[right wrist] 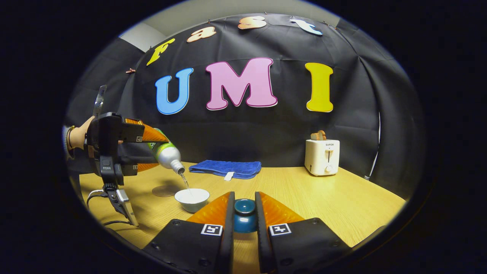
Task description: Open the teacup lid with one hand, grasp the water bottle and pour water into the teacup with the other hand; after pouring, place the water bottle on the coaster and then close the teacup lid.
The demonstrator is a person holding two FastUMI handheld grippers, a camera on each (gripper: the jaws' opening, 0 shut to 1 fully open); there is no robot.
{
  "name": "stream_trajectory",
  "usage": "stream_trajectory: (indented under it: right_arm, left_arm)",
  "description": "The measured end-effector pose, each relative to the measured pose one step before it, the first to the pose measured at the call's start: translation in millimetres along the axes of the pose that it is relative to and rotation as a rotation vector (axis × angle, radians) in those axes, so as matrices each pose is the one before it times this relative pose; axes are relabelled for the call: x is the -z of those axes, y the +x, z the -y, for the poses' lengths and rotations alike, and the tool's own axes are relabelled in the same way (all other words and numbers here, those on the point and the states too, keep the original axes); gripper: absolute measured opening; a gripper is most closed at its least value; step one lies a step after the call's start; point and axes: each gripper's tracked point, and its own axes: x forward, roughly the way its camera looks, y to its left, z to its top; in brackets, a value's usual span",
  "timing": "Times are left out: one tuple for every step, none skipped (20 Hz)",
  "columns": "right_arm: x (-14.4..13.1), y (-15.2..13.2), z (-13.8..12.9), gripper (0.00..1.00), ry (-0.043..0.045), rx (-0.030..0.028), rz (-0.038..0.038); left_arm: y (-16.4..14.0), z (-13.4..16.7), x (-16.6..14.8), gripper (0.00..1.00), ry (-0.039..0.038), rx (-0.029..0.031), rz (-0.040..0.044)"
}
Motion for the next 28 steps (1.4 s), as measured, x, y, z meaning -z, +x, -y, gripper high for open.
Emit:
stream_trajectory:
  right_arm:
    - [-0.21,0.26,0.35,0.30,0.00007,-0.00011,-0.00012]
    - [0.06,-0.12,-0.14,0.30,-0.00009,-0.00002,0.00009]
    - [0.06,-0.27,-0.04,0.30,0.00010,-0.00012,-0.00022]
    - [-0.03,0.10,-0.06,0.30,-0.00008,-0.00023,0.00013]
    - [-0.11,0.23,-0.17,0.30,0.00006,-0.00054,-0.00010]
    - [0.09,-0.18,-0.13,0.30,-0.00012,-0.00105,-0.00005]
    - [-0.34,-0.24,-0.11,0.30,0.00014,-0.00088,-0.00001]
    - [0.13,-0.13,-0.46,0.30,0.00024,-0.00141,-0.00006]
    - [0.34,0.42,-0.42,0.30,-0.00018,-0.00177,-0.00033]
    - [-0.47,-0.28,-0.28,0.30,0.00051,-0.00152,0.00011]
    - [0.19,-0.20,-0.10,0.30,0.00012,-0.00196,0.00003]
    - [0.08,0.09,-0.34,0.30,0.00018,-0.00124,-0.00024]
    - [0.45,0.12,0.16,0.30,-0.00002,-0.00035,0.00023]
    - [-0.19,0.10,-0.41,0.30,0.00031,-0.00192,0.00009]
    - [-0.06,-0.03,-0.26,0.30,-0.00068,-0.00068,-0.00053]
    - [0.21,-0.44,-0.06,0.30,0.00016,-0.00078,0.00011]
    - [-0.30,0.29,0.02,0.30,0.00036,-0.00116,0.00010]
    - [0.15,-0.20,-0.50,0.30,-0.00014,-0.00076,0.00004]
    - [0.44,0.49,-0.25,0.30,0.00032,-0.00126,-0.00006]
    - [-0.62,-0.19,0.32,0.30,0.00009,-0.00068,0.00014]
    - [0.25,0.28,-0.14,0.30,-0.00030,-0.00069,-0.00021]
    - [0.00,0.15,-0.41,0.30,0.00005,-0.00061,-0.00008]
    - [0.09,-0.06,-0.42,0.30,0.00013,-0.00120,0.00010]
    - [0.02,-0.50,0.11,0.30,0.00014,-0.00016,0.00004]
    - [0.06,0.05,-0.02,0.30,-0.00021,-0.00008,0.00023]
    - [-0.03,-0.02,0.08,0.30,0.00010,-0.00024,-0.00010]
    - [0.05,0.01,-0.06,0.30,-0.00016,-0.00003,0.00024]
    - [-0.04,0.25,0.05,0.30,0.00008,0.00007,0.00000]
  left_arm:
    - [-1.19,-1.50,1.65,0.78,0.01693,-0.00307,0.00139]
    - [0.82,-1.23,-0.41,0.78,0.02011,-0.00306,0.00496]
    - [-0.58,-1.39,-0.03,0.78,0.02393,-0.00178,0.00270]
    - [0.06,-1.25,-0.86,0.78,0.02793,-0.00252,0.00238]
    - [1.19,-3.59,-0.44,0.78,0.02296,-0.00264,0.00226]
    - [1.16,-0.82,-1.69,0.78,0.01318,0.00038,0.00171]
    - [-0.49,0.29,-0.98,0.78,0.00920,0.00357,0.00147]
    - [1.36,0.17,-0.43,0.78,0.01209,0.00803,-0.00023]
    - [0.88,-2.43,0.88,0.78,0.01566,0.00309,0.00155]
    - [0.26,0.51,0.26,0.78,0.01696,0.00477,-0.00128]
    - [-1.26,-1.42,1.48,0.78,0.02237,0.00242,-0.00255]
    - [0.46,-2.92,1.11,0.78,0.02817,-0.00028,-0.00101]
    - [2.26,-2.55,2.94,0.78,0.02583,0.00270,-0.00102]
    - [-0.35,0.63,0.84,0.78,0.02324,0.00505,-0.00237]
    - [-0.33,-1.81,2.22,0.78,0.02063,0.00545,-0.00212]
    - [0.57,-1.38,0.79,0.78,0.02069,0.00591,0.00077]
    - [-0.42,-2.09,0.75,0.78,0.02134,0.00312,0.00233]
    - [-0.30,-1.45,-1.00,0.78,0.02075,0.00166,0.00201]
    - [-1.18,-2.69,-1.24,0.78,0.02226,-0.00474,0.00120]
    - [-0.93,-2.74,-1.27,0.78,0.02641,-0.00968,0.00121]
    - [0.36,-2.46,1.11,0.78,0.01270,-0.00641,0.00209]
    - [-0.71,-1.22,-0.88,0.78,0.00405,-0.00541,0.00229]
    - [0.03,0.27,-1.22,0.78,0.00284,-0.00434,0.00113]
    - [-0.63,1.07,0.00,0.79,0.00752,0.00092,-0.00171]
    - [-1.19,-2.82,0.10,0.79,0.00981,-0.00233,-0.00276]
    - [-0.39,0.10,-0.98,0.78,0.00263,0.00082,-0.00362]
    - [-0.16,-1.40,1.57,0.80,0.00187,-0.00345,-0.00236]
    - [-0.41,-0.27,-1.23,0.79,0.00002,-0.00418,-0.00051]
